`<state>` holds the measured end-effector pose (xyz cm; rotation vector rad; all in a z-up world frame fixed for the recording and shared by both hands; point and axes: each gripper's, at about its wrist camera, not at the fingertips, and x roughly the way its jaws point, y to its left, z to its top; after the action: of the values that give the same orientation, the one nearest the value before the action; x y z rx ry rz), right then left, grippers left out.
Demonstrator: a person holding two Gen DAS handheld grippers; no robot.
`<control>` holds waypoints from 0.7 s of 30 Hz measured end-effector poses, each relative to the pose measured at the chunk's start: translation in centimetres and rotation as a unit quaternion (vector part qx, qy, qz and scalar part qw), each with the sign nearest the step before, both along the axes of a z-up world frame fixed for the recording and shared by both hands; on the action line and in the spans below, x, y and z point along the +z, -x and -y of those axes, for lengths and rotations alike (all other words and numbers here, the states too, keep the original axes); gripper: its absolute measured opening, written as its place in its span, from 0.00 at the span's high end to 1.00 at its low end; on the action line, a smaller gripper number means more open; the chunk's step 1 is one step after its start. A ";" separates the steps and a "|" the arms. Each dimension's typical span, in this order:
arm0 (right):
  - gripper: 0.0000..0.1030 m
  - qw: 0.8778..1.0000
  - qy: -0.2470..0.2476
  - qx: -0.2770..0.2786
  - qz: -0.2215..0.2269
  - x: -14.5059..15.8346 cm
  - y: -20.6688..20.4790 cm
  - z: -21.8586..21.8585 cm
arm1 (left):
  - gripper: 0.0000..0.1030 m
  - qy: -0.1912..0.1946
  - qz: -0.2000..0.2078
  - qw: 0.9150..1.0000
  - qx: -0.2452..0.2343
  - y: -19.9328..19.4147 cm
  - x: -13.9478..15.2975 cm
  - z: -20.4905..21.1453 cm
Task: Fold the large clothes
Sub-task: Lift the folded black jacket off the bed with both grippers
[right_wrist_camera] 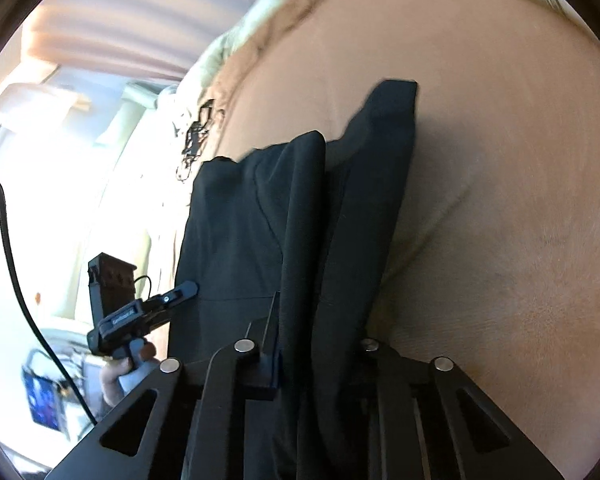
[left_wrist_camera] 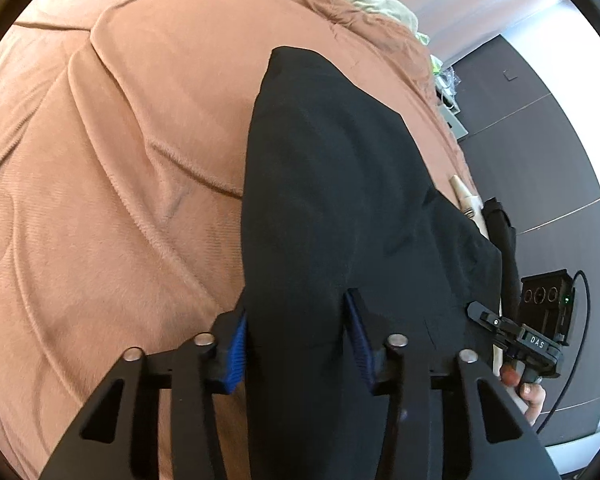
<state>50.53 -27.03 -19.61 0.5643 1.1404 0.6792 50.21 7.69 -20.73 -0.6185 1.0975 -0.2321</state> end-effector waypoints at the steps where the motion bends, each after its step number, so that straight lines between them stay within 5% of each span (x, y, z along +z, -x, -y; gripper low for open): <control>1: 0.83 1.000 0.004 0.000 0.007 0.6 0.3 -0.2 | 0.65 0.001 0.005 1.000 -0.001 0.2 0.4 0.0; 21: 0.86 0.990 -0.002 -0.016 0.138 7.9 6.1 0.2 | 0.77 0.040 0.117 0.992 -0.033 6.2 10.5 2.2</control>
<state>44.47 -27.22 -11.74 0.4737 0.8703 0.7077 43.97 5.46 -10.24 -0.6093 0.8855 -0.3973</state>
